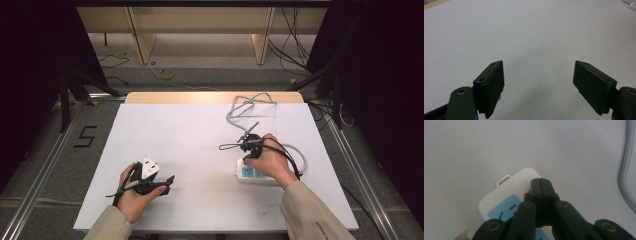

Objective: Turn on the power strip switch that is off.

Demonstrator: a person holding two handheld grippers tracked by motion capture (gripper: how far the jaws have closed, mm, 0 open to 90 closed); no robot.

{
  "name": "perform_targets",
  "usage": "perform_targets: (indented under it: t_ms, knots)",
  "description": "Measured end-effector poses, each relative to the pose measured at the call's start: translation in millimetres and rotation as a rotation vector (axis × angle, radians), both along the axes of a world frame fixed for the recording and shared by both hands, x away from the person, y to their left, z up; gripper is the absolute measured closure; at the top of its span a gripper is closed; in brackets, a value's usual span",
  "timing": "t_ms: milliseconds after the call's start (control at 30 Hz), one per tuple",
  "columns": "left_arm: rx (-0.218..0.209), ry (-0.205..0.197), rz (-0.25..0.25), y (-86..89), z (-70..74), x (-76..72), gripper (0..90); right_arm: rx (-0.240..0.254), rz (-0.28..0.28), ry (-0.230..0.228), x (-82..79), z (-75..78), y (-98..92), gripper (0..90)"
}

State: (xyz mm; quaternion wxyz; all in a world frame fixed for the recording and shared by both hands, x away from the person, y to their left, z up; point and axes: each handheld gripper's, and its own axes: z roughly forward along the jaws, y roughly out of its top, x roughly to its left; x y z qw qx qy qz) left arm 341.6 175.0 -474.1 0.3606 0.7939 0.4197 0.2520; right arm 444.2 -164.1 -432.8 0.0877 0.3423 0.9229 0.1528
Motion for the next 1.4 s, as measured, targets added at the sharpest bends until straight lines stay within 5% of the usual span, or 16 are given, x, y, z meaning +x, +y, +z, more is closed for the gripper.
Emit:
perform_targets:
  t_ms: [1400]
  knots:
    - [0.002,0.005,-0.002,0.0,-0.6,0.2,25.0,0.042,0.004,-0.020,-0.7,9.7,-7.6,90.0]
